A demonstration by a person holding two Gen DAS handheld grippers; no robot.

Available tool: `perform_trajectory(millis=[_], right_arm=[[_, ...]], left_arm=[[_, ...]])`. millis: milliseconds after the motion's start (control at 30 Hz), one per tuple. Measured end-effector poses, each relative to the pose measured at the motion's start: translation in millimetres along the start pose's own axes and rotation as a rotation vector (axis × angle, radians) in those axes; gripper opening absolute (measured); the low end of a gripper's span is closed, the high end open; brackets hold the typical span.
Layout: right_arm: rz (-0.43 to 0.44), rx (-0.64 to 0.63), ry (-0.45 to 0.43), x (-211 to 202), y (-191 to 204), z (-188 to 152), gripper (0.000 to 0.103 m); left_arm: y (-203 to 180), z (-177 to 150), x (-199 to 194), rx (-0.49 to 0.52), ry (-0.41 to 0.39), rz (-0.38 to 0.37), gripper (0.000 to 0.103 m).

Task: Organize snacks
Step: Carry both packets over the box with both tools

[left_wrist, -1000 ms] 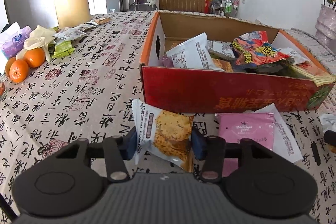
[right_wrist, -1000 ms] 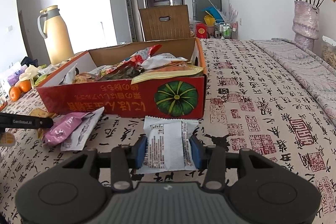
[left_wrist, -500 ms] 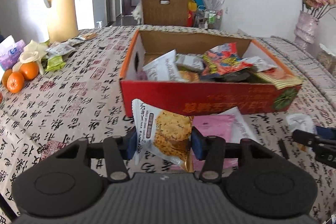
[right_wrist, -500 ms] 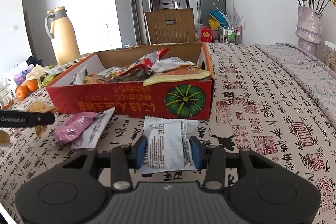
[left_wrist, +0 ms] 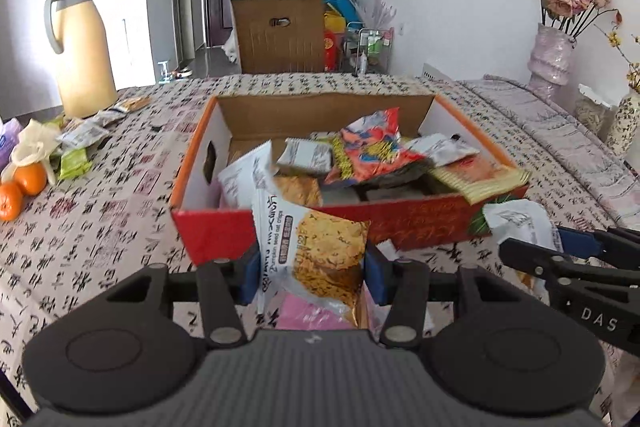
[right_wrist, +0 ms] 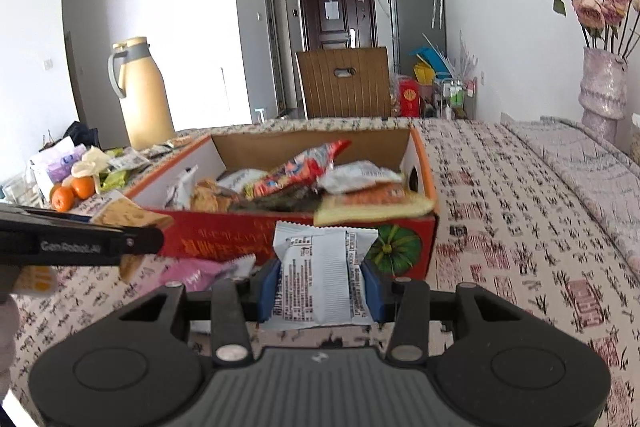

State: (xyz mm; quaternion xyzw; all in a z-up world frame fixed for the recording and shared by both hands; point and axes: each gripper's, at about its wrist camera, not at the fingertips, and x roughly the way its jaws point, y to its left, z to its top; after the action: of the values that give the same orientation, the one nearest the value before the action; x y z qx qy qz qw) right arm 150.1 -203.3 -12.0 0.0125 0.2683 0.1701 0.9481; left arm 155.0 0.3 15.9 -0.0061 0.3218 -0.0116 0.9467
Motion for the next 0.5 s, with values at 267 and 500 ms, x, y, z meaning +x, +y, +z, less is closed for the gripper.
perform_trajectory(millis=[267,500], right_arm=[[-0.003,-0.015,-0.05,8.2,1.8,25.1,0.043],[-0.009,-0.014,-0.08,26.1,-3.4,46.6,0.043]], left_arm=[[-10.5,27.0,7.3,0.003,-0.039,-0.017,0.052],[-16.3,49.6,25.1,-0.018,-0.051,-0.02,0.052]])
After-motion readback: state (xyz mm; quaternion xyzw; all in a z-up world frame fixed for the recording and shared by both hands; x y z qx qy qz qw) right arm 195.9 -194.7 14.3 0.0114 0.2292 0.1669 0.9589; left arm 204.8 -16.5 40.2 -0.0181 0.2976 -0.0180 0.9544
